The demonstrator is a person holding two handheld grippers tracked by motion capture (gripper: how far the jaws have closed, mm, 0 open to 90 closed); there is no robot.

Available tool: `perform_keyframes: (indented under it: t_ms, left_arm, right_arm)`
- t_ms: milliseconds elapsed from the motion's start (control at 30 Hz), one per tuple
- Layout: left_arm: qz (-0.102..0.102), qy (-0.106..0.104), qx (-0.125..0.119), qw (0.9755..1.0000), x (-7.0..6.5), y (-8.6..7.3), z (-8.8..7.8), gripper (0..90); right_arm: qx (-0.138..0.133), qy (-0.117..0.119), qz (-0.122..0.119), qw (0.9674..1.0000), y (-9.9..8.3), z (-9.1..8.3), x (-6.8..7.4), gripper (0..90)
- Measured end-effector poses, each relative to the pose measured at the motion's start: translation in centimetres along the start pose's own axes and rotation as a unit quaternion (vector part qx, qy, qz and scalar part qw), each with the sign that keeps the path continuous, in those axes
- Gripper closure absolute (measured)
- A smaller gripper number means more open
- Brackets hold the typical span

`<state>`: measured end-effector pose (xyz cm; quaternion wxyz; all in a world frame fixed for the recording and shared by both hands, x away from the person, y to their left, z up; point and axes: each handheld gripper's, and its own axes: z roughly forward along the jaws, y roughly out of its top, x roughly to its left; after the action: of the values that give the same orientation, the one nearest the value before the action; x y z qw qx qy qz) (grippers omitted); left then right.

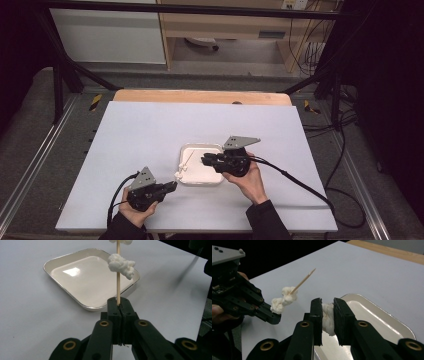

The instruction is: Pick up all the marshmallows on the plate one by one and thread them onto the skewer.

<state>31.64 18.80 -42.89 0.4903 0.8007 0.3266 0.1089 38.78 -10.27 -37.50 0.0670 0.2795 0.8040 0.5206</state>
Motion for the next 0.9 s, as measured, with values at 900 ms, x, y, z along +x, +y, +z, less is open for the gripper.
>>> perform_keyframes:
  t_ms: [900]
  left_arm:
    - [0.011, -0.004, 0.000, 0.9999, -0.5, 0.0, 0.2, 88.3]
  right_arm:
    - [-0.076, 0.012, 0.033, 0.9965, 2.8, -2.3, -0.4, 78.8]
